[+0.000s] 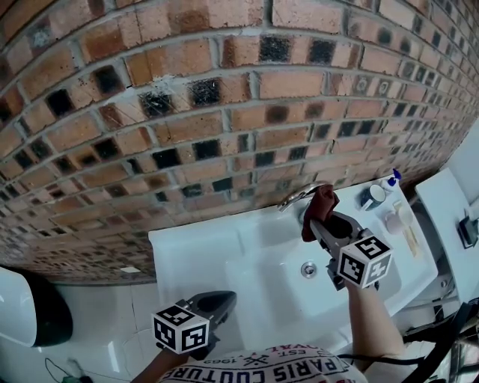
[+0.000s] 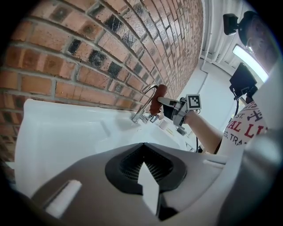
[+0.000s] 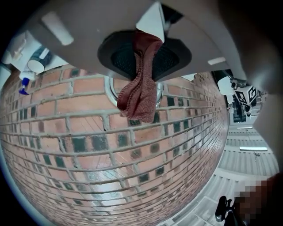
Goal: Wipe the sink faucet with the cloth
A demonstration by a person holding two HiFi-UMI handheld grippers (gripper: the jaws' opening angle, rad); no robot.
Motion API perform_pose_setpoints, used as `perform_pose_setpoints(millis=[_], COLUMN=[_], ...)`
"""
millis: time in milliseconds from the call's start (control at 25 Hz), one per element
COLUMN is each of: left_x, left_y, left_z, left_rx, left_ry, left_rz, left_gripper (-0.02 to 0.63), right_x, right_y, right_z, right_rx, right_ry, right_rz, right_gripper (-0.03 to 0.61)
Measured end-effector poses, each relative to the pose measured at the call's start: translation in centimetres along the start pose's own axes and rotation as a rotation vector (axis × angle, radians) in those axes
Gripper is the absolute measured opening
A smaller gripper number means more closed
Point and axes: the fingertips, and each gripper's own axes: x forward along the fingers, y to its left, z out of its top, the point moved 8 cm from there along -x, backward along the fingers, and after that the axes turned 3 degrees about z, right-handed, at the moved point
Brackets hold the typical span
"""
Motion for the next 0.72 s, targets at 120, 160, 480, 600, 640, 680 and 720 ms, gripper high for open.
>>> perform_pose_setpoints(millis=[120,160,480,600,640,680,720], left_x=[-0.1,-0.1,0.6,0.8,0.8,0.9,0.9], left_y=[0.3,0.4,1.4,1.8,1.9,2.0,2.1], left_z=[0.1,0.1,0.1,0.1,0.1,0.1,0.1], left_rx=[-0.003,-0.005,-0.029,-0.036,-0.038,-0.041,-0.043], left_ry=[-0.003,-0.003,0.002,0.003,0.004,0.004,0.005], left_rz=[0.001,0.003,0.002,0.003,0.004,0.004,0.003], left_gripper=[0.006,0.006,0.006,0.006,0.006,0.006,0.006], right_x=[1.1,1.5,4.6,5.4,5.7,5.9,6.1], right_y=[0.2,0.1,-1.7,-2.5,-2.8,-3.2,-3.6], right_z=[-0.6,-0.8,-3.1,-3.4,-3.5,-3.6,-3.7], right_rx=[-0.006,-0.007,0.002,-0.006,-0.005,-0.003,-0.001], right_ry=[0.025,0.035,0.145,0.182,0.194,0.207,0.221], right_rz=[0.016,0.017,0.027,0.021,0.016,0.01,0.004], right_gripper=[0.094,0.094,0.094,0.094,0.094,0.094,0.094])
